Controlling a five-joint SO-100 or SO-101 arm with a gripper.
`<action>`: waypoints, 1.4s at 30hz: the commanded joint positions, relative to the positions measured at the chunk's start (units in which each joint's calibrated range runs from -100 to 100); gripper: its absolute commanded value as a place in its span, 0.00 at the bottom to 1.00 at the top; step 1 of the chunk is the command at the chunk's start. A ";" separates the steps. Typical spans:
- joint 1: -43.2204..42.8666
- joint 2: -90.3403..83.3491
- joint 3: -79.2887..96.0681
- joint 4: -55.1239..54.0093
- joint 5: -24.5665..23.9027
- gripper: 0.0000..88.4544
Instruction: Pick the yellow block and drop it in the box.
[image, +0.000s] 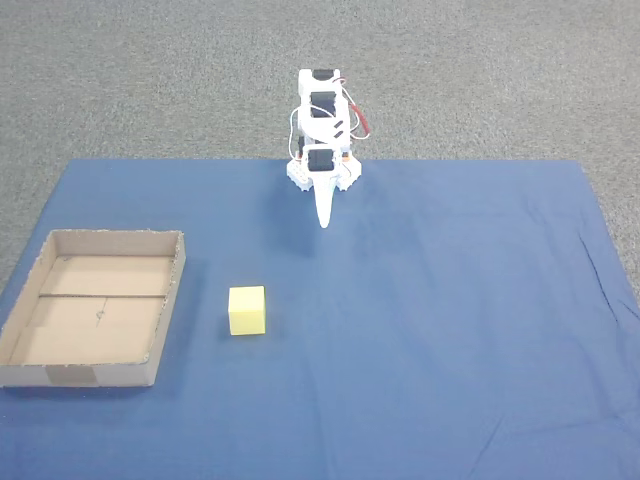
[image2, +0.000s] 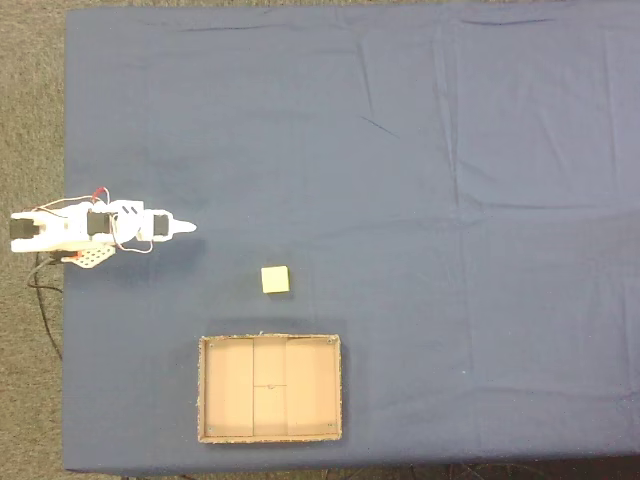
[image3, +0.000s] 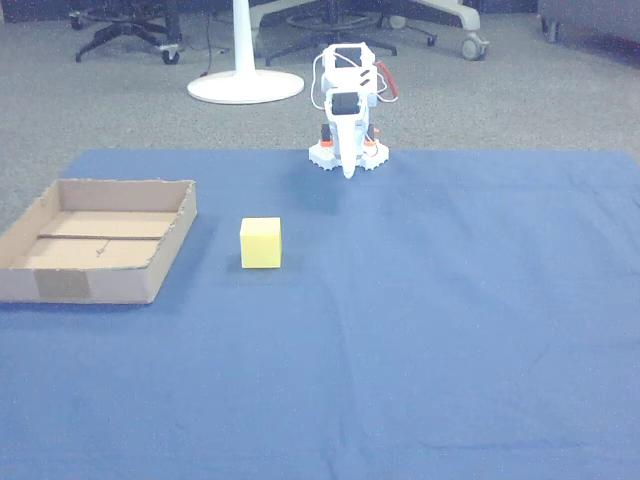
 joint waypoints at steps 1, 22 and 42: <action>0.92 -0.28 0.79 -0.15 0.93 0.00; 2.18 -0.36 -0.83 3.82 2.00 0.00; 20.66 107.28 -113.68 21.93 16.95 0.54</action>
